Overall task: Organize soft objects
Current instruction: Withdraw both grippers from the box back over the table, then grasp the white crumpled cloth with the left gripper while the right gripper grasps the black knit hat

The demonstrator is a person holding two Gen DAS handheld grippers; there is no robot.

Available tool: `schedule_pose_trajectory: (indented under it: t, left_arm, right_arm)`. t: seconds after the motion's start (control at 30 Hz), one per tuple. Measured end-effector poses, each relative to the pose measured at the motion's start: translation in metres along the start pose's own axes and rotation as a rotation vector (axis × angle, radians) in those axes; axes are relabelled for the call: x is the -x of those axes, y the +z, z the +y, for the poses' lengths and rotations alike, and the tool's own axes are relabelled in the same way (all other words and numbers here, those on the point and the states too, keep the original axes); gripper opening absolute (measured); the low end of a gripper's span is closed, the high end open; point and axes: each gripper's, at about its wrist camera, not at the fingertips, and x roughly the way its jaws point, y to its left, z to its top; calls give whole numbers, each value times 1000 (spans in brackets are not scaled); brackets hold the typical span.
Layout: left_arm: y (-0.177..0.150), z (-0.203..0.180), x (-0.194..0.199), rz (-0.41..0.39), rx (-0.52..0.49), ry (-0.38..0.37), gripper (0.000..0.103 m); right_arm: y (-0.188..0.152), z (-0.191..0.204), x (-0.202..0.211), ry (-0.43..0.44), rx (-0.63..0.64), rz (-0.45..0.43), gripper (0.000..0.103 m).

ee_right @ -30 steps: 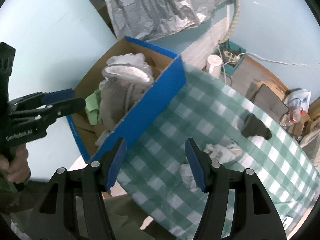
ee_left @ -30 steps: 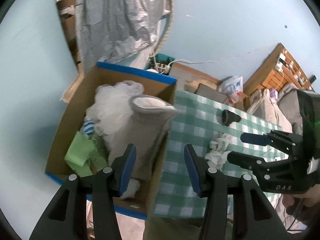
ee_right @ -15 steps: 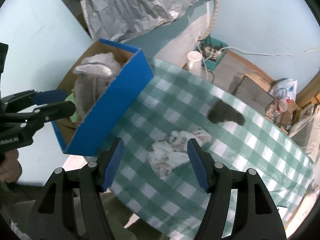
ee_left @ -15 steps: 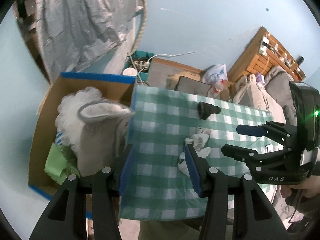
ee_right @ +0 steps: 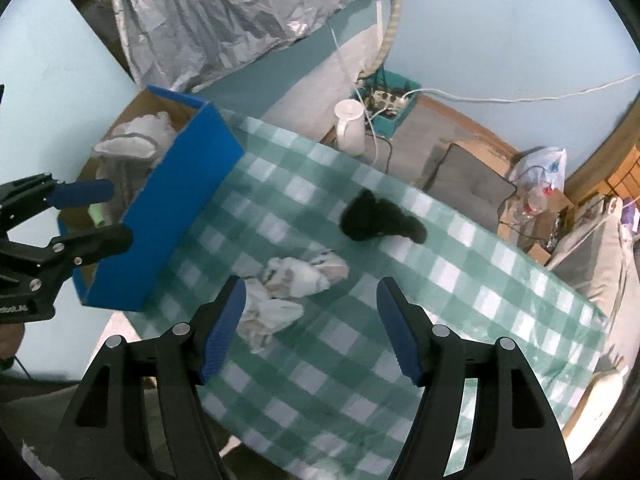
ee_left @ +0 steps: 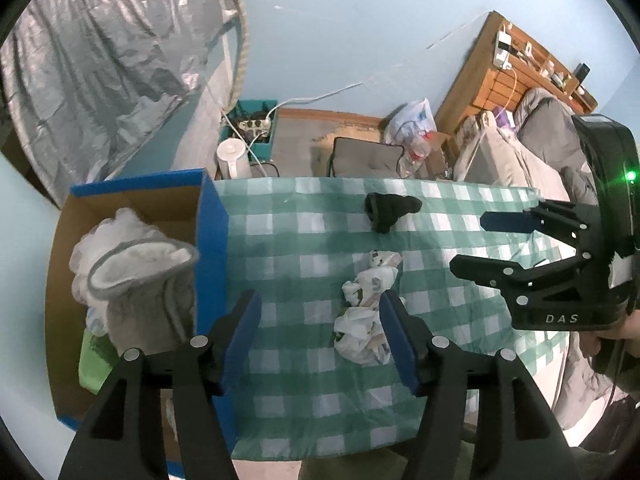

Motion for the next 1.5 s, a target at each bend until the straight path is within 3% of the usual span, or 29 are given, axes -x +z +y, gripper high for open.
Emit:
schedule_pose_trajectory:
  t: [0.13,0.63,1.33,1.5]
  left_arm:
    - [6,-6,-13,5,-13,0,74]
    - [21,-12,-92,132,-18,-12,75]
    - [23,-5,-133,211,-2,-43,75]
    - [20,-6,-135,226,-13,-50,76]
  right_arm:
    - [6,-10,-14,-14,34,11,69]
    - [36,-32,-89,-62,173,124,70]
    - [51,-43,-152,-44,248,249,70]
    - [48,-44,-154,-33,212,244,58]
